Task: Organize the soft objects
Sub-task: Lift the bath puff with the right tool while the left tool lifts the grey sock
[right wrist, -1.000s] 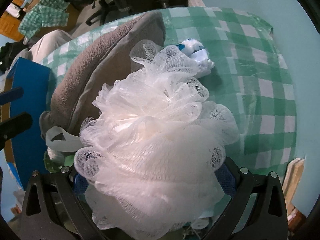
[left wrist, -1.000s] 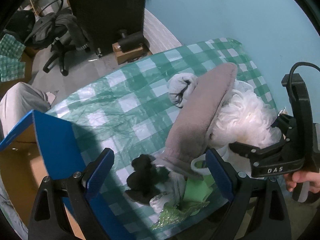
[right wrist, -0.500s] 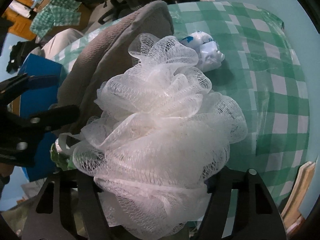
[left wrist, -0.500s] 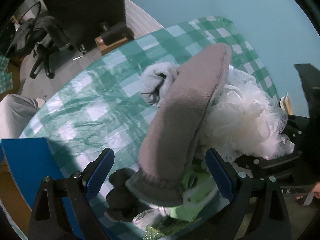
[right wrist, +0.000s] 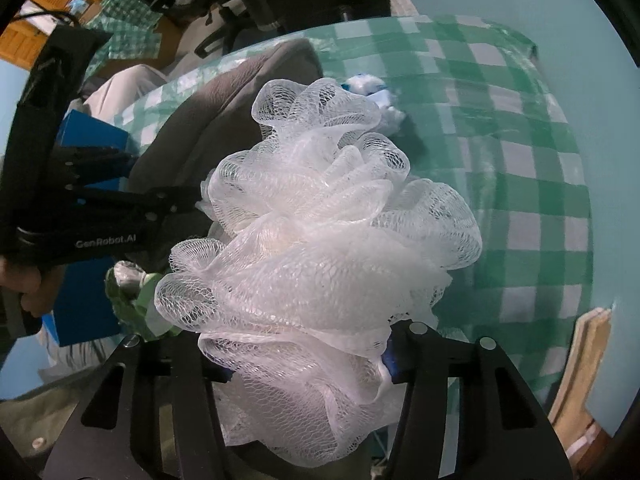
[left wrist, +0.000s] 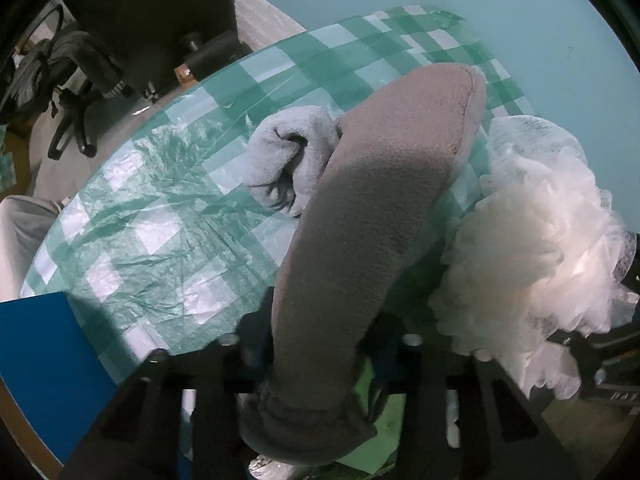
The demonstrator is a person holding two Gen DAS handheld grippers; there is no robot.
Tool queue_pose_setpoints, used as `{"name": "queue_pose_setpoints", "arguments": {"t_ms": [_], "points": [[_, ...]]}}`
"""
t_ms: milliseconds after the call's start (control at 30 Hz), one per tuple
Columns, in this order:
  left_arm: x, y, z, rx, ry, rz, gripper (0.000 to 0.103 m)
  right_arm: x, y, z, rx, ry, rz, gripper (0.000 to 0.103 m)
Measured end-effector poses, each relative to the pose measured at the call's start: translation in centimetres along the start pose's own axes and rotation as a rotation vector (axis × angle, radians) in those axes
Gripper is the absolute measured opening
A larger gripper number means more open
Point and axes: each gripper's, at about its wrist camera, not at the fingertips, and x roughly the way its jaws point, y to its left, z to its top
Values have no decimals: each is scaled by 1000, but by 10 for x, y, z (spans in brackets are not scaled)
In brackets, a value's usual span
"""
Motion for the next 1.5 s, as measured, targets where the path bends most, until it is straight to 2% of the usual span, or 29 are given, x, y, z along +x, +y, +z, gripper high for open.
{"name": "queue_pose_setpoints", "arguments": {"t_ms": [67,233,467,700,1000,1167,1367,1500], "points": [[-4,0,-2,1,-15,-3,23,-5,-4,-3,6,-5,-4,52],[-17,3,-8,-23,-51,-9,18,-19,-10,-2,20,-15,-15,52],[-48,6,-17,-42,-133,-13,18,-29,0,16,5,-36,-27,52],[-87,3,-27,-48,-210,-23,18,-45,15,19,-26,-60,-23,52],[-129,18,-47,-109,-280,-37,18,-65,35,26,-84,-89,-14,52],[-150,26,-59,-154,-323,-50,18,-71,49,43,-109,-104,-4,52],[-169,41,-76,-213,-363,-42,18,-81,69,51,-147,-117,12,52],[-180,53,-89,-249,-380,-11,18,-84,87,58,-186,-127,29,52]]}}
